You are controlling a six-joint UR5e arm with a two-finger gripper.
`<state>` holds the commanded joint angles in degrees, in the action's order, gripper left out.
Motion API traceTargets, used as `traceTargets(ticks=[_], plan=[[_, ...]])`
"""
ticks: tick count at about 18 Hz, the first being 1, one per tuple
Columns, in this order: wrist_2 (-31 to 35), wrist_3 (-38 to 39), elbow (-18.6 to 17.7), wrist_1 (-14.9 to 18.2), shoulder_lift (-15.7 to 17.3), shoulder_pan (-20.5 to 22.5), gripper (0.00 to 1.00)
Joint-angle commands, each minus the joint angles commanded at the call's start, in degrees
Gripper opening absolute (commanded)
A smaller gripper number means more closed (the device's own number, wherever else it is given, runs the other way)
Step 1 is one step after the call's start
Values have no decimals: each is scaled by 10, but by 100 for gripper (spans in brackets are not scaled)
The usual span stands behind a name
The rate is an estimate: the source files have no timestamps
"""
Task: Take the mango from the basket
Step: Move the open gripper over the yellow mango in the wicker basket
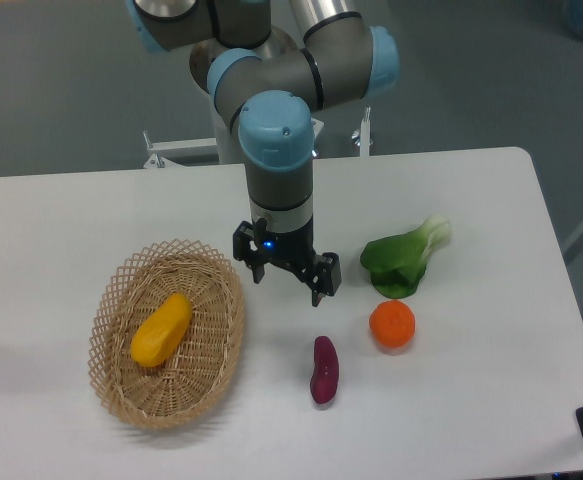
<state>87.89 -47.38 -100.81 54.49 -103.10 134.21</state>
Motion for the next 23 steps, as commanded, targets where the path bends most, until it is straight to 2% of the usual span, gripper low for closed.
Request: traceTargets(ticks=[3,9,11,13,15,19,22,23], plan=[[-2,9,-17,-7,10,-2,100],[-19,57,-21,-10,17,-19,100],[-38,70,-21,-21,18,-30,100],[-61,89,-22,-48,18,-46,100],[-76,125,-22,-63,12,-58,100],[-75,179,-20,-65,-1,-97,100],[-72,206,-18,-71,-30,-129,100],[-70,212,-17,-83,-41,-137,100]])
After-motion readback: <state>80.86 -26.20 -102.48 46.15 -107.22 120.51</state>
